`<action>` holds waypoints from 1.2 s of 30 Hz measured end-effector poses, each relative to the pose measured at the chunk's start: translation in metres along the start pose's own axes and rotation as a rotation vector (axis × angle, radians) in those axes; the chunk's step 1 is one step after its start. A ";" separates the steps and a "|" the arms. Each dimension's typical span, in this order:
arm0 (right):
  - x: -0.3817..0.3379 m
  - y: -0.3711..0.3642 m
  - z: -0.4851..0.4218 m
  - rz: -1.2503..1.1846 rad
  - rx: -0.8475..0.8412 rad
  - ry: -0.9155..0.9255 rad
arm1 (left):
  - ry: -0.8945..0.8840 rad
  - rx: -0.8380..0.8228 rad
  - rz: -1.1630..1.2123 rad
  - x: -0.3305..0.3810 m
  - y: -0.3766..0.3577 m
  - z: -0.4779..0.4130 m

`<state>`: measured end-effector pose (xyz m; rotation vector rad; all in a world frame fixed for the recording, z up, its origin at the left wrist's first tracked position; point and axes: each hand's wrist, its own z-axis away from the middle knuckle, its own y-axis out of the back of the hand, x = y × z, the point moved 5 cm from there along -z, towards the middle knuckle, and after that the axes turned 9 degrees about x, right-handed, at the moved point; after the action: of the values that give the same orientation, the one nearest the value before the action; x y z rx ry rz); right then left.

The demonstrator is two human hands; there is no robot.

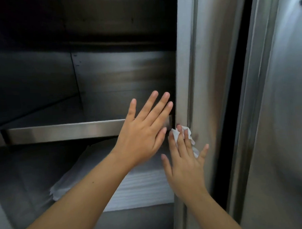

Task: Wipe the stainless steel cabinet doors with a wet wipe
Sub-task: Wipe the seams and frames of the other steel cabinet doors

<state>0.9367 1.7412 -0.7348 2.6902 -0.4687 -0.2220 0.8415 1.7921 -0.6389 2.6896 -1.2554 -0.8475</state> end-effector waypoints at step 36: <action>-0.018 0.109 -0.253 0.056 0.156 0.175 | 0.086 -0.170 0.136 -0.089 0.036 -0.205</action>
<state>0.9435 1.7436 -0.4583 2.8108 -0.5263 0.0695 0.8729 1.7965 -0.4153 2.4506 -1.2692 -0.7744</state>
